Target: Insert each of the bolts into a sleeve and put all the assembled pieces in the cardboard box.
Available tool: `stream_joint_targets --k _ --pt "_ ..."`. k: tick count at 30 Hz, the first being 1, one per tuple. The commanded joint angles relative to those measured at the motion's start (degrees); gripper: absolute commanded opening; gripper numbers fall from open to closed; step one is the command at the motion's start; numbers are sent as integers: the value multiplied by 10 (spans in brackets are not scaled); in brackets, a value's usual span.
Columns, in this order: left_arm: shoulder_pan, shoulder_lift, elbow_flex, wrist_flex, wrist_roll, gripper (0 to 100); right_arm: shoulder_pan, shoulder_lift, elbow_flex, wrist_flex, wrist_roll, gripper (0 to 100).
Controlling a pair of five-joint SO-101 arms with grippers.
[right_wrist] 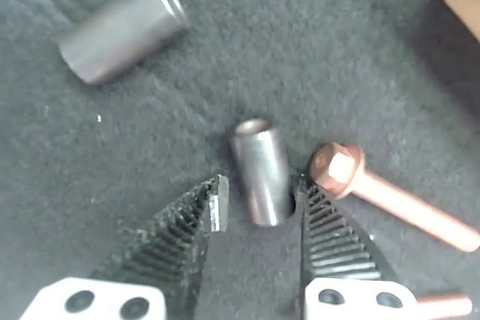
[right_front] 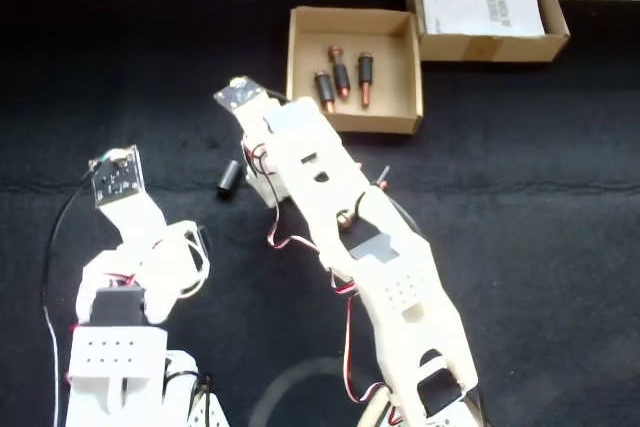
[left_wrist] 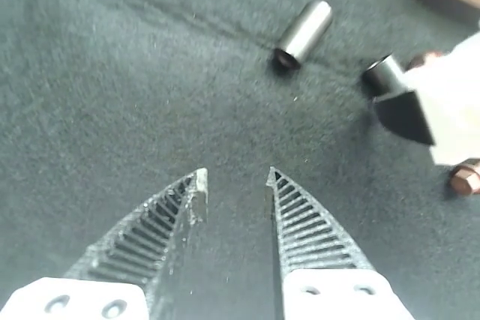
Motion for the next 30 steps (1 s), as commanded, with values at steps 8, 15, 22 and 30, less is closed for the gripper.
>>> stream_joint_targets --k 8,15,22,30 --pt "-14 182 -116 25 33 140 -2 39 -5 -14 5 94" --pt "-24 183 -119 25 33 140 7 37 -5 -15 3 7" --pt "-26 183 -121 24 33 140 26 36 -104 64 1 7" --pt "11 188 -225 115 30 144 59 37 -373 187 -67 7"
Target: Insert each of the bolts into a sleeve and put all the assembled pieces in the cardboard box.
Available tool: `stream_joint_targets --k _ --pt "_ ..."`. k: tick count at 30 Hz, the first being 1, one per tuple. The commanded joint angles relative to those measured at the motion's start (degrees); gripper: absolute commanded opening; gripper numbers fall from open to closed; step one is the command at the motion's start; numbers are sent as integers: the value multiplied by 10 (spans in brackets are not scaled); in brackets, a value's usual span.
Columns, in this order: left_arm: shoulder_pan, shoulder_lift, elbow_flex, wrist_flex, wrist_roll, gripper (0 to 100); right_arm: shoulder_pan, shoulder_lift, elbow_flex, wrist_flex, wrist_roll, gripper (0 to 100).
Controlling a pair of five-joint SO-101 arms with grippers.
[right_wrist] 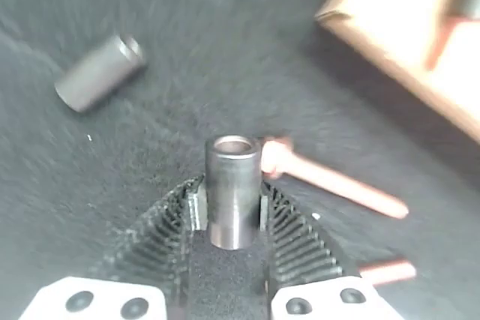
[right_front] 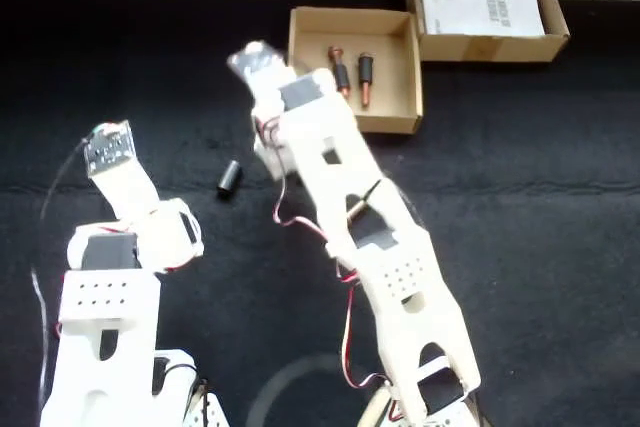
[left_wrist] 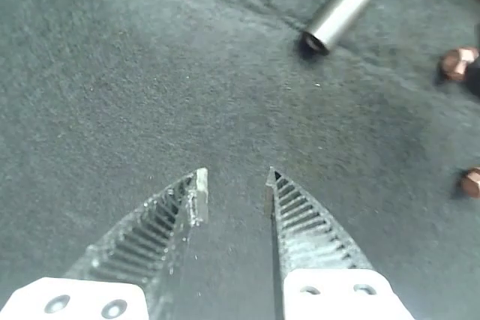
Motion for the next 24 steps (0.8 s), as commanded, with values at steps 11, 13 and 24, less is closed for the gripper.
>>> stream_joint_targets --k 11,13,24 --pt "79 149 -263 164 0 144 114 -12 -429 76 -127 7" --pt "80 211 -320 198 2 144 138 -35 -427 78 -137 7" --pt "175 386 -568 291 0 144 236 -169 -417 79 -149 6"
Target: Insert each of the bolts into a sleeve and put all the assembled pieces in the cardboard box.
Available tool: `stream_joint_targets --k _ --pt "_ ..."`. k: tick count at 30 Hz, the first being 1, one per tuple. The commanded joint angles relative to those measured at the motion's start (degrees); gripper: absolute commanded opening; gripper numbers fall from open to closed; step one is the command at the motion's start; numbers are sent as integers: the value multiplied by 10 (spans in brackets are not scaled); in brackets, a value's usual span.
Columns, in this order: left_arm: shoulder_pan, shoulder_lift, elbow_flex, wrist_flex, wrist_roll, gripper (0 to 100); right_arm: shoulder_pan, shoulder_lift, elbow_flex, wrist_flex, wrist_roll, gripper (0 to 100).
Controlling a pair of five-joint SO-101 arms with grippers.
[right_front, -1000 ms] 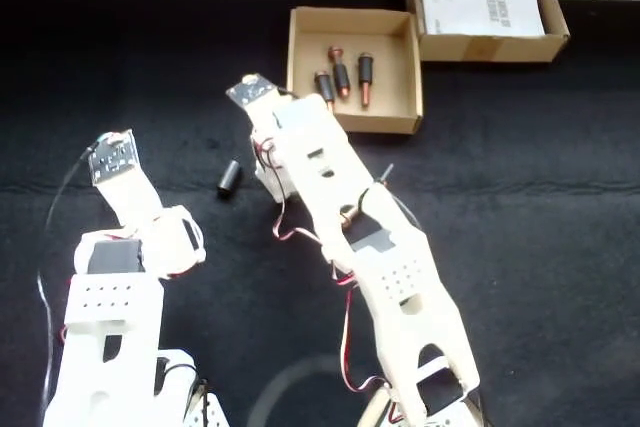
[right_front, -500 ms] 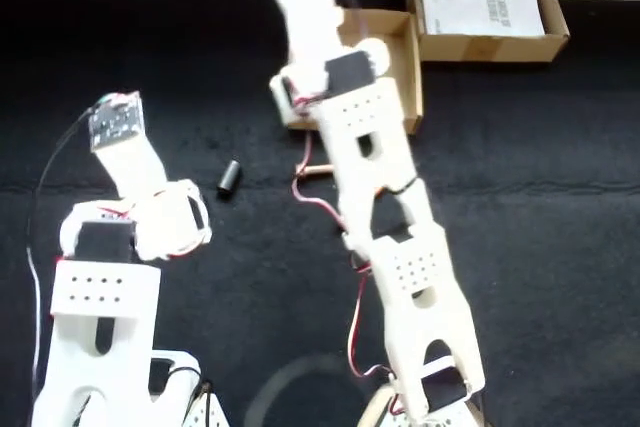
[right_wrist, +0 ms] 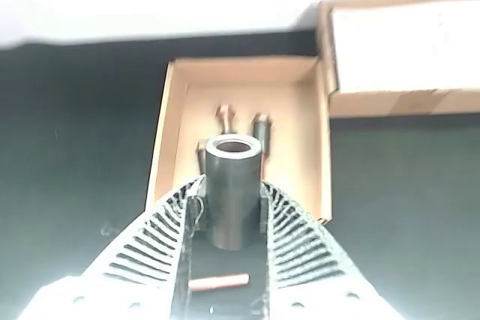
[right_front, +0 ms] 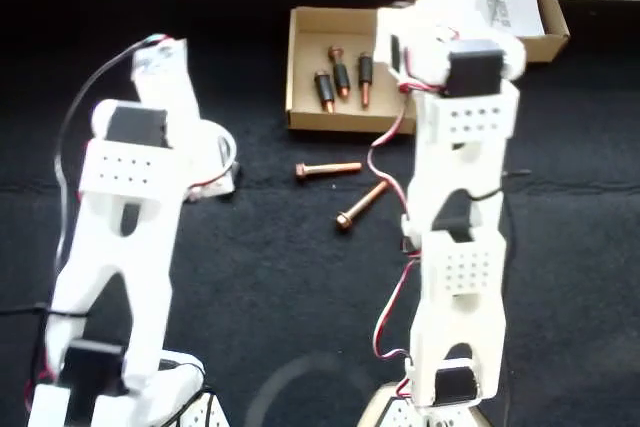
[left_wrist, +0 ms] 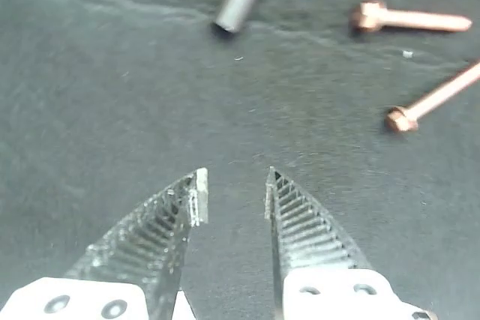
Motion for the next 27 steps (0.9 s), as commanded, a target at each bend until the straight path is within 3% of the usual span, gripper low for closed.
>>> stream_joint_targets --k 1,8,18,27 --pt "75 28 -77 25 2 144 26 -73 -62 7 -5 6" --pt "176 96 -158 45 4 144 59 -171 70 7 11 6" --pt "231 221 -264 49 4 143 84 -429 459 6 46 6" --pt "269 331 -374 47 4 140 84 -610 697 4 45 6"
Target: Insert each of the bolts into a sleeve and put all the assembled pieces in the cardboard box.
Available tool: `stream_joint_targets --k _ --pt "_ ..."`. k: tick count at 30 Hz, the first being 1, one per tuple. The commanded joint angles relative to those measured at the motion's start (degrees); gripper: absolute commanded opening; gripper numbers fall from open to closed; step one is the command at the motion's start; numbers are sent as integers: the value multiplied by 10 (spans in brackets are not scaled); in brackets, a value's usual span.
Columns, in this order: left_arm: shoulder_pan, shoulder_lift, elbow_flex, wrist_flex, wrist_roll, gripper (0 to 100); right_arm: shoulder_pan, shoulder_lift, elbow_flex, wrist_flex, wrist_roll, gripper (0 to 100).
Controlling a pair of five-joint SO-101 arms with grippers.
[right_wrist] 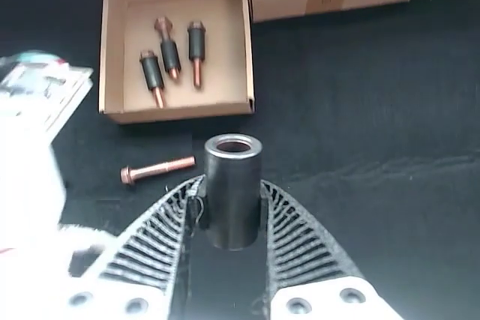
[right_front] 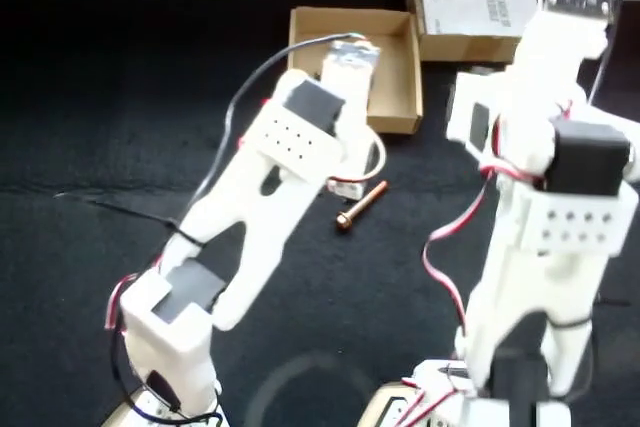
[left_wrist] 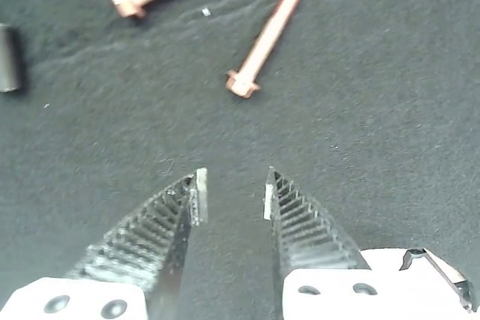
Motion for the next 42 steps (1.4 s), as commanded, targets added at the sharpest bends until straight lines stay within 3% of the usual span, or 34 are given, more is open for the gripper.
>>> stream_joint_targets --k 1,4,8,21,29,42 --pt "10 33 -57 0 4 139 4 -80 73 4 3 6" --pt "10 76 -85 0 4 115 4 -131 137 4 3 6" --pt "10 126 -119 -3 2 5 4 -190 215 3 2 6" --pt "52 225 -155 1 40 8 5 -309 444 -91 1 6" --pt "86 276 -157 -4 40 8 5 -325 485 -106 1 6" --pt "54 334 -157 -76 40 8 5 -333 484 -106 1 6"
